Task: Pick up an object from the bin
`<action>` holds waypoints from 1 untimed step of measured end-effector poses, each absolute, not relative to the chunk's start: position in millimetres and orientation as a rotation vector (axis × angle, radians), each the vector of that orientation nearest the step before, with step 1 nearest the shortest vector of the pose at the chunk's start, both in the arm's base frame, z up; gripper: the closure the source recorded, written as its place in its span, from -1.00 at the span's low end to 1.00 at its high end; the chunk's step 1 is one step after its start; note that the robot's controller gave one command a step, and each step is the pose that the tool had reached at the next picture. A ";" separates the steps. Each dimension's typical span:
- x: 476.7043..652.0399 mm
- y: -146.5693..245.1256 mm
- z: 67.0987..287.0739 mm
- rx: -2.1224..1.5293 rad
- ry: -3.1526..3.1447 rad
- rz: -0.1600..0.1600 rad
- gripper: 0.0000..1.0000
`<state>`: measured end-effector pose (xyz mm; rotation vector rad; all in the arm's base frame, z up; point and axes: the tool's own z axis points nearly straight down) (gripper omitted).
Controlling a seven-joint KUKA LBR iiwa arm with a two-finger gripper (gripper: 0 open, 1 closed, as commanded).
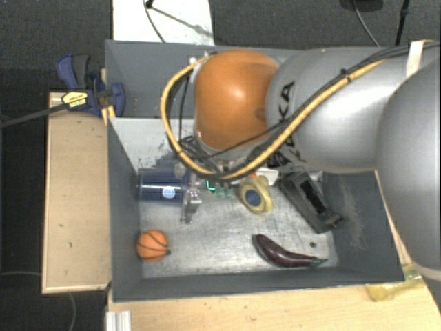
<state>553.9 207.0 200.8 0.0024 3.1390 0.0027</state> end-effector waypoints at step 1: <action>556.9 195.9 149.9 -0.135 3.132 0.004 -1.00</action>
Offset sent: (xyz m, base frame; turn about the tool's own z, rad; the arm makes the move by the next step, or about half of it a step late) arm 0.0220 0.0036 -0.0612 -0.0622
